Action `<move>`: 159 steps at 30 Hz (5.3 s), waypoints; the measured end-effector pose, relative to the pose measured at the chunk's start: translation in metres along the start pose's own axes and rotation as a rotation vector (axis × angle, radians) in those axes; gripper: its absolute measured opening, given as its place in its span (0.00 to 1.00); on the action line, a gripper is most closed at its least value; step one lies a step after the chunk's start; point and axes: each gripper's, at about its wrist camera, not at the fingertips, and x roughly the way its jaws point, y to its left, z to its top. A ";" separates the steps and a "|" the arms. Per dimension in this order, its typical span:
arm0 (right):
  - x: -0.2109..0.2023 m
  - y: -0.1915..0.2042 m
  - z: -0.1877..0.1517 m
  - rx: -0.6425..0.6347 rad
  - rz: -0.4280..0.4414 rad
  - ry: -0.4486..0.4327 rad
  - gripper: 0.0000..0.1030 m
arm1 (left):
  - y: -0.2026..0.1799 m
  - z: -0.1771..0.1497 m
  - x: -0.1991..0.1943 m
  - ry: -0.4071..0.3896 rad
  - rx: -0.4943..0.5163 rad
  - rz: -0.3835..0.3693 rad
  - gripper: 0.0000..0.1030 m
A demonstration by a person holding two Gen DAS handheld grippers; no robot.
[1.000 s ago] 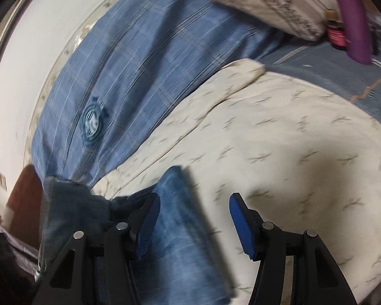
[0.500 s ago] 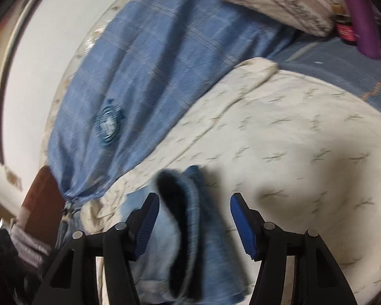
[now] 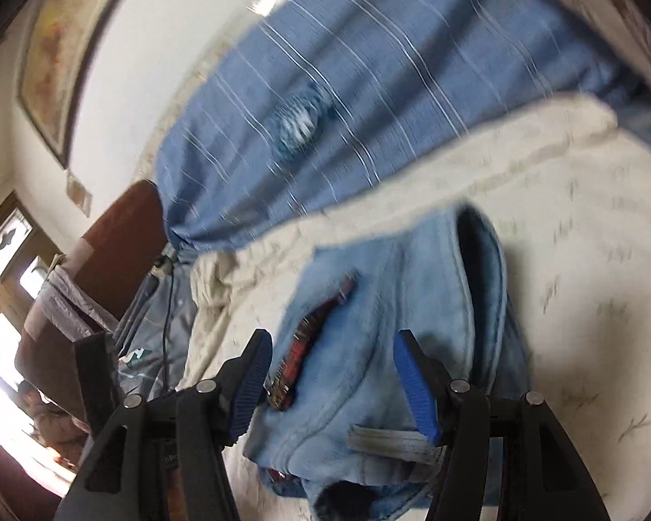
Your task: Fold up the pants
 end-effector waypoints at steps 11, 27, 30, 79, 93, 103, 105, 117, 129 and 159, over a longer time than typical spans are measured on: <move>0.033 -0.041 -0.004 0.095 -0.186 0.155 0.58 | -0.030 -0.004 0.016 -0.044 0.145 0.091 0.78; 0.034 -0.031 -0.006 0.022 -0.210 0.159 0.60 | -0.035 -0.006 0.015 -0.062 0.165 0.129 0.78; 0.032 -0.031 -0.006 0.030 -0.210 0.162 0.59 | -0.036 -0.007 0.014 -0.064 0.165 0.132 0.78; 0.066 -0.035 0.028 0.207 -0.148 0.053 0.60 | -0.036 0.033 0.047 0.048 0.129 0.061 0.82; -0.007 -0.039 0.005 0.159 -0.052 -0.056 0.65 | 0.003 -0.009 -0.033 -0.008 0.027 0.062 0.82; -0.043 -0.061 -0.011 0.201 -0.118 -0.058 0.65 | 0.020 -0.031 -0.056 0.000 -0.031 0.049 0.83; -0.046 -0.061 -0.011 0.188 -0.119 -0.056 0.66 | 0.022 -0.033 -0.051 0.010 -0.042 0.031 0.83; -0.057 -0.084 -0.006 0.274 -0.040 -0.048 0.67 | 0.015 0.000 -0.038 -0.038 -0.094 -0.019 0.86; -0.040 -0.093 -0.001 0.305 -0.063 0.030 0.67 | -0.005 0.013 -0.001 0.003 -0.051 -0.073 0.86; 0.020 -0.085 -0.008 0.208 -0.050 0.197 0.59 | -0.020 0.010 0.056 0.100 -0.049 -0.340 0.81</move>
